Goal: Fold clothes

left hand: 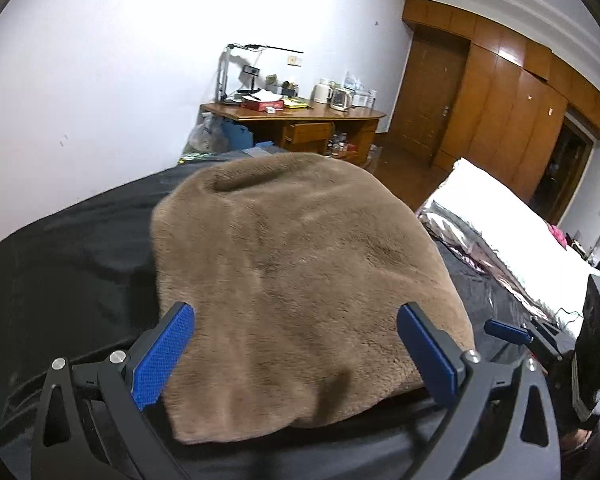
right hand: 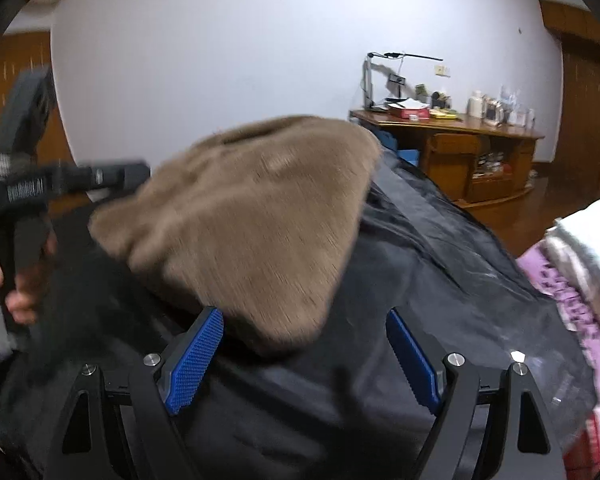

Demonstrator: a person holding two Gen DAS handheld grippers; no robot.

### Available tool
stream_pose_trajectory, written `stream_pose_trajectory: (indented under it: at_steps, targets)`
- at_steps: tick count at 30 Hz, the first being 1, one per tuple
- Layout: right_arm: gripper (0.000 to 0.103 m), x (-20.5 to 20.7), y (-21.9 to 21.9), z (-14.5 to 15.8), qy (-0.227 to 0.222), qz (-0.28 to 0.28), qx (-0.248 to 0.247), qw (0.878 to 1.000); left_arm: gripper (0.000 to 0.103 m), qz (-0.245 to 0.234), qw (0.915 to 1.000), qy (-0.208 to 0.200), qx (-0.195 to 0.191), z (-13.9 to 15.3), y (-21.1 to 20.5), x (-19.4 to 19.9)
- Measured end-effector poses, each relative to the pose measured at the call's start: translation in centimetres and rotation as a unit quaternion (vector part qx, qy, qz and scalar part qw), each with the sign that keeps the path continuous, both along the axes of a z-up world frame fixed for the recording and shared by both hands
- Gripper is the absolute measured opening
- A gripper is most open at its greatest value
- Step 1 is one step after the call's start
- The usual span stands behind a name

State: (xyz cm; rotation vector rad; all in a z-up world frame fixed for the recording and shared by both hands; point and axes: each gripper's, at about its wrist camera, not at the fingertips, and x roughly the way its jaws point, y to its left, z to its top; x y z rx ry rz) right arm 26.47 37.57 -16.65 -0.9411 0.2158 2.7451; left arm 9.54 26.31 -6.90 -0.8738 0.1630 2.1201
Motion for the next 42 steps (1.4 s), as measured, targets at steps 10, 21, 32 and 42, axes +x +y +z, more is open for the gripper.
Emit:
stream_pose_trajectory:
  at_steps: [10, 21, 32, 42]
  targets:
    - [0.085, -0.9, 1.1, -1.1, -0.044, -0.032, 0.083, 0.995, 0.102, 0.021, 0.9991, -0.032, -0.019, -4.2, -0.2, -2.5]
    - [0.089, 4.1, 6.6, -2.3, -0.078, -0.123, 0.099, 0.984, 0.103, 0.013, 0.9924, -0.122, -0.002, -7.8, -0.6, -5.3]
    - [0.089, 10.8, 7.8, 1.0, -0.024, -0.072, 0.049, 0.996, 0.103, 0.02, 0.99, -0.139, 0.01, -6.8, -1.4, -5.6]
    - [0.091, 13.2, 7.9, 5.1, 0.088, 0.005, 0.009, 0.996, 0.103, 0.036, 0.9957, -0.075, 0.039, -1.0, -3.0, -4.8]
